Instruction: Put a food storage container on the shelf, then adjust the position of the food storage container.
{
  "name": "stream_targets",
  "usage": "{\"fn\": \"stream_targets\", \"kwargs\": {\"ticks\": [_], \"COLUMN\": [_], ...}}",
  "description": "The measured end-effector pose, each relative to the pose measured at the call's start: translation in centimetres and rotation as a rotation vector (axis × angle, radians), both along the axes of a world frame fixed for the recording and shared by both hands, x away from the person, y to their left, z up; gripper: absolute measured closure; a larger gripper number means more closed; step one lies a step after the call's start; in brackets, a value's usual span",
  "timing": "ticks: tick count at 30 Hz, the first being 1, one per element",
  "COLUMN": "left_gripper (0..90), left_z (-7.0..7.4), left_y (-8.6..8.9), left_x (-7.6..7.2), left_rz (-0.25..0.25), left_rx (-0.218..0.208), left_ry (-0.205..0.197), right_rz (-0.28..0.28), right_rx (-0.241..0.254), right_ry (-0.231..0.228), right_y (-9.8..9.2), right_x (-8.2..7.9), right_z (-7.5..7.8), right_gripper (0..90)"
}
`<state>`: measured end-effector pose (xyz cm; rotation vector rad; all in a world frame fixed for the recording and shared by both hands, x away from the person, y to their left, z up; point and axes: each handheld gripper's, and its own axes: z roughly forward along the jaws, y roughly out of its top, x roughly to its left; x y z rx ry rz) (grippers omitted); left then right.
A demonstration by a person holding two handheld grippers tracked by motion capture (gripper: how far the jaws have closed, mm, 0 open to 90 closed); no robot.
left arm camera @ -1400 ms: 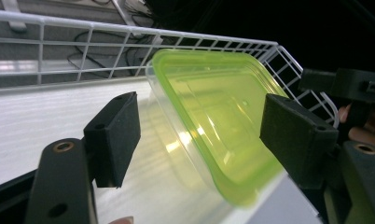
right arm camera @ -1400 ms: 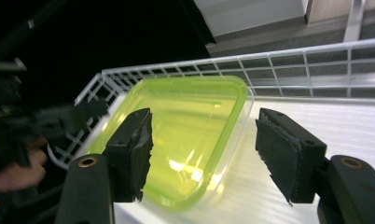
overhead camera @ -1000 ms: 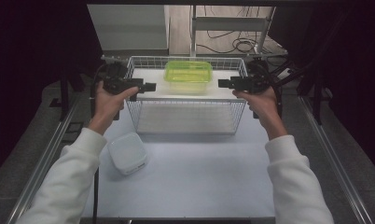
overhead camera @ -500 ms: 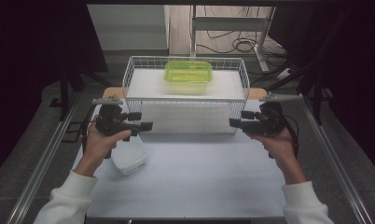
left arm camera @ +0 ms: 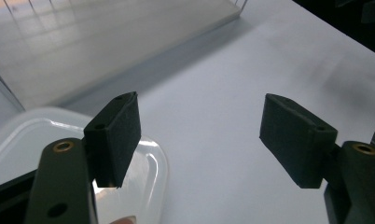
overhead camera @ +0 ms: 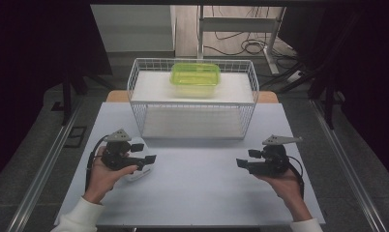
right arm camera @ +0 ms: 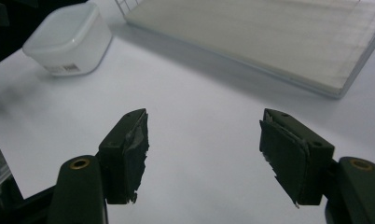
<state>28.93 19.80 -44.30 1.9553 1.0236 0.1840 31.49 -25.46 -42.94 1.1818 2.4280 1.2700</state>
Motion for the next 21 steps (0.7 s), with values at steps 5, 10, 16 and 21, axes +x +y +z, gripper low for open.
{"fn": "stream_targets", "kwargs": {"ticks": [5,10,16,21], "left_gripper": [28.4,28.0,27.0,28.2], "left_z": [-0.2,-0.4,-0.8,-1.0], "left_y": [-0.4,-0.9,-1.2,-1.1], "left_x": [-0.1,-0.3,-0.4,0.0], "left_rz": [-0.005,-0.019,-0.03,-0.02], "left_rx": [0.012,0.039,0.062,0.056], "left_ry": [0.001,-0.002,0.006,0.02], "right_rz": [0.001,-0.004,-0.005,0.0], "right_rx": [-0.002,-0.005,-0.017,-0.032], "right_ry": [0.003,0.006,0.013,0.018], "right_y": [0.0,-0.1,0.1,0.4], "right_x": [-0.1,-0.3,-0.2,-0.2], "right_z": [-0.3,-0.3,-0.7,-0.9], "right_gripper": [32.1,32.1,32.1,32.2]}}
